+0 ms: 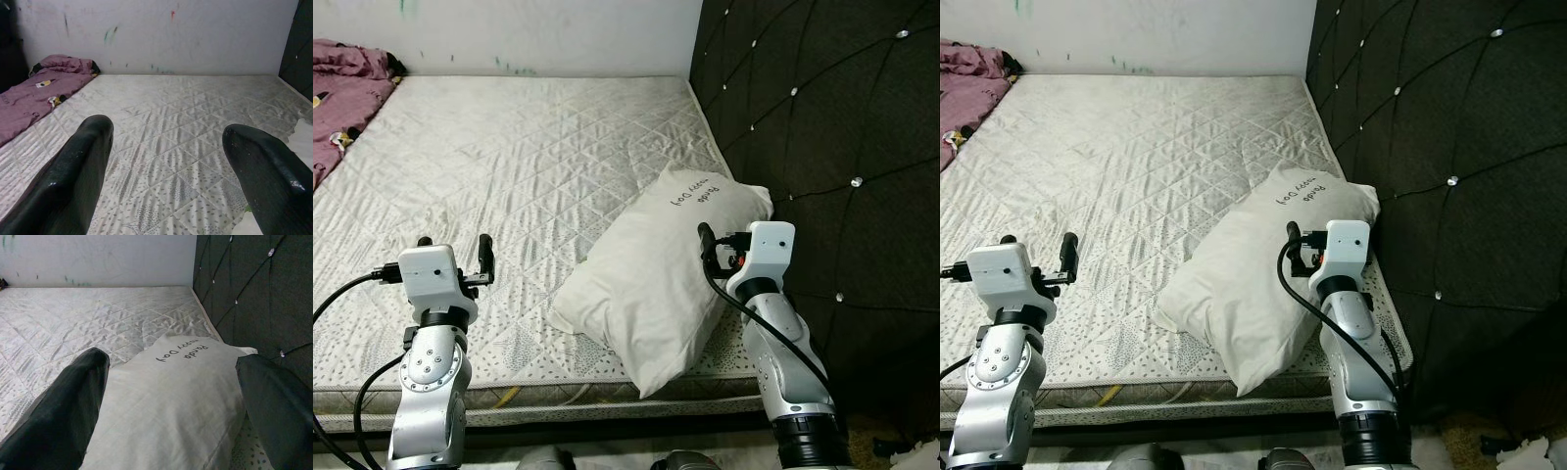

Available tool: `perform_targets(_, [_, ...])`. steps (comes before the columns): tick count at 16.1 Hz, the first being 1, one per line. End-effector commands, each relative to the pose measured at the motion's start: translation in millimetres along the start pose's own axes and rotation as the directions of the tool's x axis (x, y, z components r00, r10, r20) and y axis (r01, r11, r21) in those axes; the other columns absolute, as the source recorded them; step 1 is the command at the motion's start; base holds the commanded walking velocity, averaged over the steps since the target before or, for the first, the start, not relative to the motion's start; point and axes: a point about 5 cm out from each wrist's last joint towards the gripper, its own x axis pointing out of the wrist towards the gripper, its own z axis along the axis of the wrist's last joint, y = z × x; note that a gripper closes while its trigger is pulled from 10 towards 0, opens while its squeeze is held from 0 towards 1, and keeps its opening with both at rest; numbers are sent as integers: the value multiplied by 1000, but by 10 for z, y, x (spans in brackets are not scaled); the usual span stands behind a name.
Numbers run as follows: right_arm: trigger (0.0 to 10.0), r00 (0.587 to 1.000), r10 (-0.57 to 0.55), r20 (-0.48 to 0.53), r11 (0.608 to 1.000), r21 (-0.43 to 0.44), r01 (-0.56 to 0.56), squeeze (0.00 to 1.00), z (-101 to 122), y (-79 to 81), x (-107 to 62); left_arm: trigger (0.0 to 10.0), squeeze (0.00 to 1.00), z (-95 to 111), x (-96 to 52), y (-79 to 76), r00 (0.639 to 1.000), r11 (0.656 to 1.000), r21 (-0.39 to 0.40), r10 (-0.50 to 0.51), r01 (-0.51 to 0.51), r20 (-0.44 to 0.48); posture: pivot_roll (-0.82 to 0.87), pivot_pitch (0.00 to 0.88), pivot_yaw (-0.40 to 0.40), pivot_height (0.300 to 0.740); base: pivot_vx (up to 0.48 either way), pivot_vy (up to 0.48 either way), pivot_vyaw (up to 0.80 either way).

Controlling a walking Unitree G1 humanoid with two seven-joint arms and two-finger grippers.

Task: Clean up the room

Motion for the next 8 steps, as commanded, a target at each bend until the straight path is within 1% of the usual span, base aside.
perform_targets(1, [10000,999,19,26,1000,-12,-19,0,69,16,7,10000,0,13,30,-6,1000,1000,9,-1,1,6,-76,0,-4,686,0,0,0])
perform_targets(4, [10000,999,25,28,1000,-18,-25,0,77,15,13,10000,0,9,55,2,1000,1000,10,20,-20,3,-80,0,-7,662,0,0,0])
perform_targets(6, [10000,999,27,25,999,-23,-27,0,80,17,27,10000,0,-1,68,9,999,999,25,44,-44,-6,-80,0,-9,662,0,0,0])
perform_targets(8, [10000,999,33,23,999,-23,-32,0,79,20,30,10000,0,-4,72,21,998,998,23,57,-57,-6,-80,0,-13,662,0,0,0])
